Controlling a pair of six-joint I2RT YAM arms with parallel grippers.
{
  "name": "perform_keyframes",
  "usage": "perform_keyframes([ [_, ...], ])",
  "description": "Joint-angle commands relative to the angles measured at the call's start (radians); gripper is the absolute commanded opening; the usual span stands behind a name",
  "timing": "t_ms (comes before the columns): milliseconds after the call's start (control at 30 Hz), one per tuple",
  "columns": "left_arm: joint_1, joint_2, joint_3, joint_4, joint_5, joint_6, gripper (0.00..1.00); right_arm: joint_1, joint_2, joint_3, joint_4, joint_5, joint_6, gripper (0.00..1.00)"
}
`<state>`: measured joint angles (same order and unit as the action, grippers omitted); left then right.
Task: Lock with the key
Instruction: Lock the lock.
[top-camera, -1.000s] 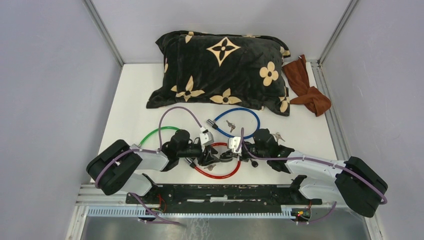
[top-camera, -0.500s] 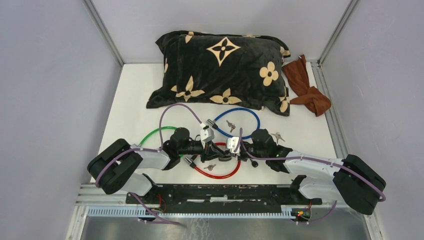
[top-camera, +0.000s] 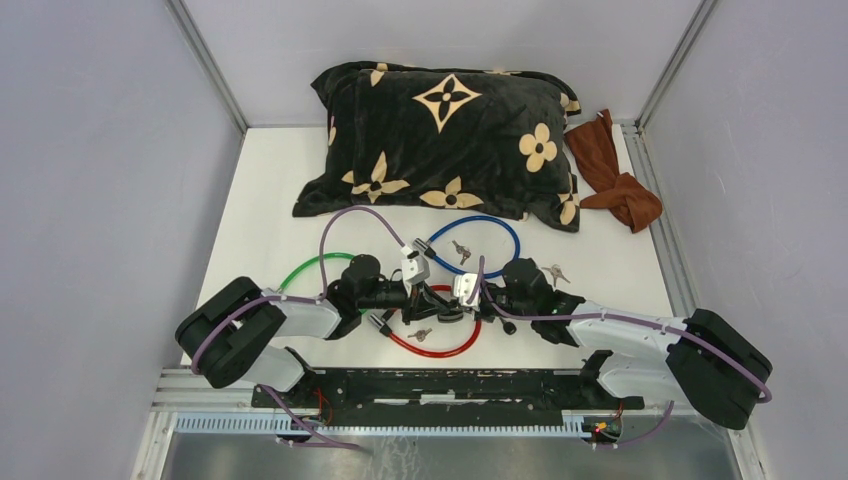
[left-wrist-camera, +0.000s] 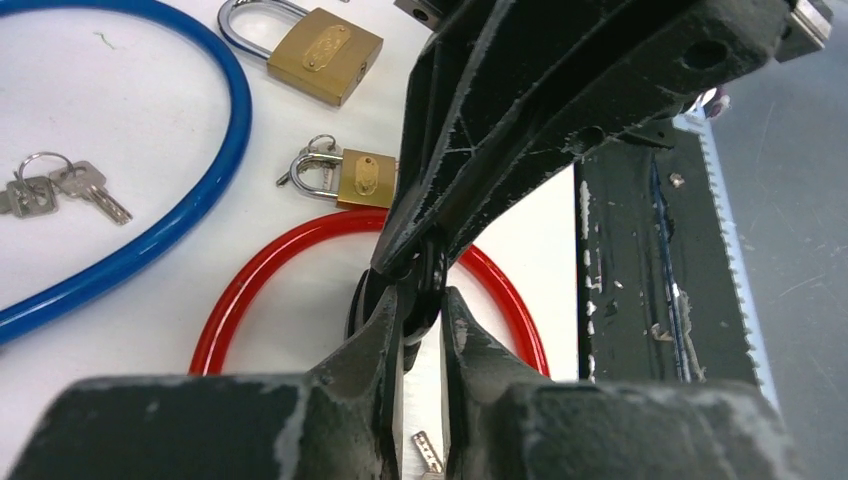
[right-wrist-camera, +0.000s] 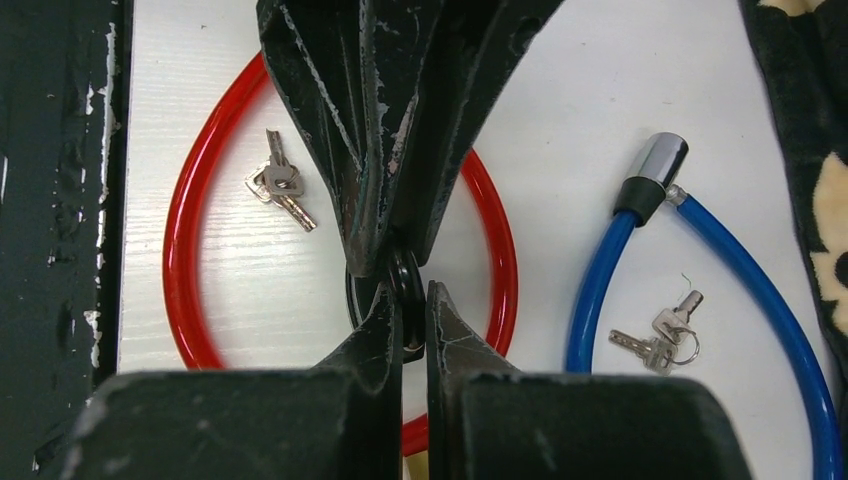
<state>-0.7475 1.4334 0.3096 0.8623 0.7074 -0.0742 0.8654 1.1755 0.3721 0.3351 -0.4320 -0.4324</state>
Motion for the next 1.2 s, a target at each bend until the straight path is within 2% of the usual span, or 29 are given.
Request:
perform_keyframes([
  [0, -0.005, 0.009, 0.026, -0.001, -0.039, 0.034, 0.07, 0.017, 0.032, -0.002, -0.115, 0.059, -0.024, 0.00],
  [33, -0.008, 0.013, 0.025, -0.010, -0.040, 0.042, 0.03, 0.018, 0.035, -0.001, -0.118, 0.062, -0.028, 0.00],
  [67, -0.013, 0.018, 0.023, -0.023, -0.041, 0.047, 0.02, 0.020, 0.036, 0.002, -0.122, 0.065, -0.028, 0.00],
  [167, -0.042, 0.048, 0.018, -0.115, -0.043, 0.067, 0.02, 0.026, 0.042, 0.005, -0.130, 0.070, -0.031, 0.00],
  [300, -0.068, 0.094, -0.013, -0.095, -0.125, 0.183, 0.02, 0.042, 0.053, -0.006, -0.118, 0.068, -0.027, 0.00],
  [367, -0.086, 0.112, -0.006, -0.142, -0.152, 0.216, 0.02, 0.048, 0.062, -0.015, -0.109, 0.067, -0.016, 0.00],
  [533, -0.107, 0.148, 0.010, -0.290, -0.149, 0.287, 0.02, 0.054, 0.073, -0.047, -0.082, 0.050, 0.007, 0.00],
  [600, -0.113, 0.156, 0.016, -0.342, -0.077, 0.313, 0.02, 0.057, 0.080, -0.062, -0.056, 0.031, 0.034, 0.00],
  [867, -0.113, 0.190, 0.022, -0.334, -0.018, 0.291, 0.02, 0.086, 0.142, -0.099, -0.015, 0.059, 0.165, 0.00],
  [1167, -0.106, 0.226, 0.034, -0.326, 0.006, 0.270, 0.02, 0.089, 0.162, -0.068, -0.052, 0.009, 0.156, 0.00],
])
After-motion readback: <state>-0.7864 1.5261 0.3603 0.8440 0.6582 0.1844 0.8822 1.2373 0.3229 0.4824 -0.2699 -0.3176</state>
